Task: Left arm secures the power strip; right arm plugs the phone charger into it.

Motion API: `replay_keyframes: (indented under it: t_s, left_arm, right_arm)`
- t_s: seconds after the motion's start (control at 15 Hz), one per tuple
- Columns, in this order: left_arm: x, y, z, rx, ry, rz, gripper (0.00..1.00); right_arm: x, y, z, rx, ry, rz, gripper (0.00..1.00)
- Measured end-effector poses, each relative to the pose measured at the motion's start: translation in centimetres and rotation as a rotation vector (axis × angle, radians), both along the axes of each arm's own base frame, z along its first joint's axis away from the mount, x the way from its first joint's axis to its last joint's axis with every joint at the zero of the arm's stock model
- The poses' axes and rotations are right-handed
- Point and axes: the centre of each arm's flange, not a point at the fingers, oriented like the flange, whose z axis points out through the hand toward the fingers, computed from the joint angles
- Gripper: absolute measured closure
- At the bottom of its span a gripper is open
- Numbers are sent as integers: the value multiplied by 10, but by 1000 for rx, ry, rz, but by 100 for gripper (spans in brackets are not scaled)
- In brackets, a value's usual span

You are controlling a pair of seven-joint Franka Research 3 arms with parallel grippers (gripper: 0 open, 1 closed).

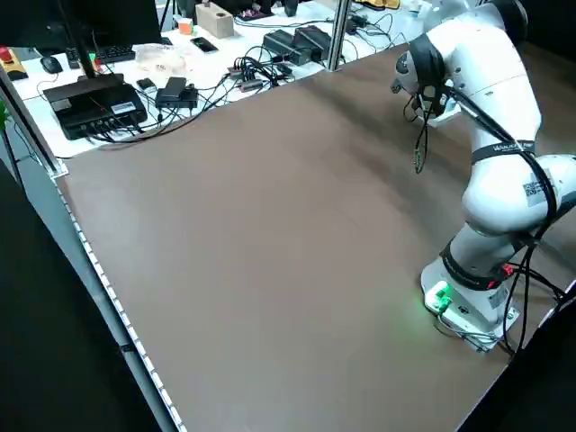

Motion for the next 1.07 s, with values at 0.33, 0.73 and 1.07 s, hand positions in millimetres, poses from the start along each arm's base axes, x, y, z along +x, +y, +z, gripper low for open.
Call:
replay_keyframes:
  t_s: [0.33,0.73,1.07]
  left_arm:
    - [28,20,36,-6,57,-50,98]
    - [95,98,107,217,131,-211,97]
    - [129,154,151,417,65,-286,85]
  right_arm:
    - [-25,-60,73,28,-103,-28,0]
    - [-63,-68,115,-84,-58,11,0]
    - [-104,-67,132,-22,-88,39,0]
